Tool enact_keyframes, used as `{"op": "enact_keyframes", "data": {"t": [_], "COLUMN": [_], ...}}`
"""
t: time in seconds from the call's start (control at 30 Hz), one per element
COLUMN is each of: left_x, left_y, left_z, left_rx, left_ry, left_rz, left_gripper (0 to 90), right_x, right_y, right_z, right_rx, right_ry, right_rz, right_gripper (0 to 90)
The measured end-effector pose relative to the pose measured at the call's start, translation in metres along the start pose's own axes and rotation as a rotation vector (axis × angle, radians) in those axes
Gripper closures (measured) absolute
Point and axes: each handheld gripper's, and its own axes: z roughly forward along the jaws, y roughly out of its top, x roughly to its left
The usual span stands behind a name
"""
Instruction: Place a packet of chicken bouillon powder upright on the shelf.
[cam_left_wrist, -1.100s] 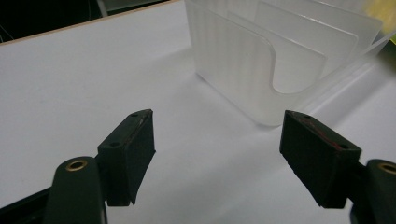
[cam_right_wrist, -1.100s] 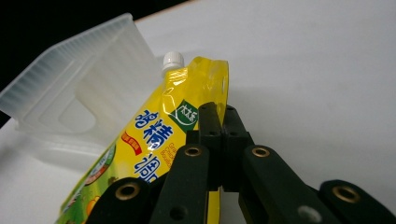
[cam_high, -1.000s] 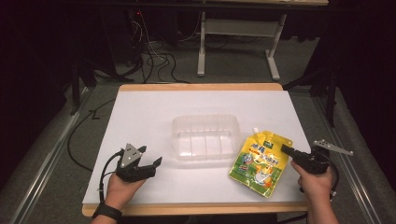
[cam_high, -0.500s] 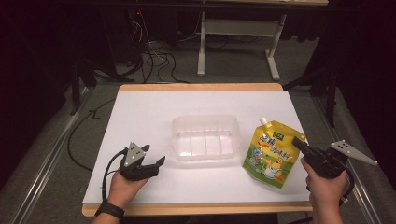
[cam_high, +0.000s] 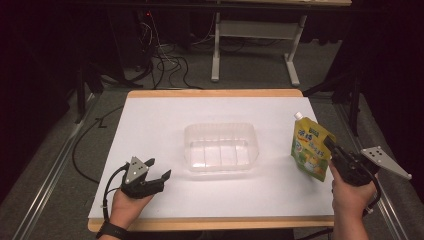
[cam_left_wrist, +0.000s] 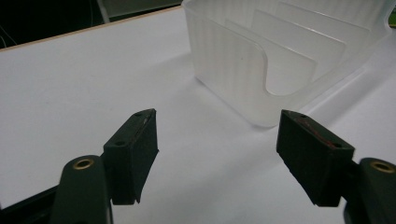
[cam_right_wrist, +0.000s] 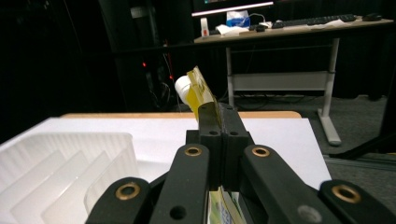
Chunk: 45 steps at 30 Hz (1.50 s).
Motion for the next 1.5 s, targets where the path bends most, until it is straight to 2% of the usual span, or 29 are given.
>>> {"op": "enact_keyframes", "data": {"t": [0.03,0.1,0.13,0.17,0.2,0.27,0.37,0.47,0.7,0.8,0.87,0.93,1.0,1.03,1.13,1.2,1.27,1.5], "left_x": [0.0,0.002,0.002,0.002,0.002,0.002,0.0,0.0,0.002,0.003,0.003,0.002,0.001,0.0,-0.006,-0.011,-0.015,-0.021], "left_y": [0.001,0.002,0.003,0.004,0.005,0.008,0.011,0.014,0.019,0.022,0.023,0.025,0.025,0.025,0.025,0.026,0.026,0.027], "left_z": [0.001,0.004,0.005,0.007,0.008,0.012,0.019,0.026,0.045,0.056,0.066,0.076,0.085,0.088,0.1,0.103,0.104,0.105], "left_rx": [-0.004,-0.006,-0.015,-0.02,-0.024,-0.03,-0.031,-0.038,-0.02,-0.016,0.0,0.018,0.022,0.028,0.052,0.058,0.059,0.059], "left_ry": [-0.001,0.014,0.021,0.027,0.036,0.041,0.079,0.087,0.122,0.133,0.132,0.135,0.13,0.128,0.103,0.09,0.098,0.077], "left_rz": [-0.008,-0.009,-0.011,-0.015,-0.018,-0.03,-0.031,-0.05,-0.078,-0.081,-0.065,-0.053,-0.047,-0.046,-0.031,-0.017,-0.011,0.003], "left_gripper": [35.5,38.8,44.5,44.5,50.2,51.9,60.3,69.1,80.8,85.6,89.3,90.0,90.0,90.0,90.0,90.0,90.0,90.0], "right_x": [-0.003,-0.004,-0.007,-0.007,-0.009,-0.009,-0.009,-0.007,-0.01,-0.013,-0.014,-0.014,-0.014,-0.014,-0.013,-0.012,-0.012,-0.006], "right_y": [-0.001,-0.002,-0.005,-0.005,-0.008,-0.009,-0.013,-0.016,-0.03,-0.04,-0.045,-0.046,-0.045,-0.045,-0.044,-0.044,-0.044,-0.04], "right_z": [-0.004,-0.005,-0.01,-0.01,-0.014,-0.016,-0.022,-0.025,-0.023,-0.017,-0.012,-0.011,-0.01,-0.009,-0.009,-0.009,-0.009,-0.009], "right_rx": [0.0,-0.002,0.0,0.0,0.005,0.007,0.02,0.043,0.145,0.191,0.215,0.214,0.219,0.224,0.228,0.226,0.218,0.196], "right_ry": [-0.013,-0.014,-0.011,-0.011,-0.016,-0.013,-0.012,-0.013,-0.02,-0.011,0.002,-0.001,-0.013,-0.005,-0.011,-0.027,-0.033,-0.05], "right_rz": [-0.002,0.001,0.01,0.01,0.013,0.016,0.007,-0.008,-0.027,-0.02,-0.013,-0.01,-0.012,-0.007,-0.006,-0.003,0.0,-0.001], "right_gripper": [90.0,90.0,90.0,90.0,89.8,89.3,87.6,85.3,70.5,70.5,75.7,77.4,84.5,87.3,89.0,90.0,90.0,90.0]}}
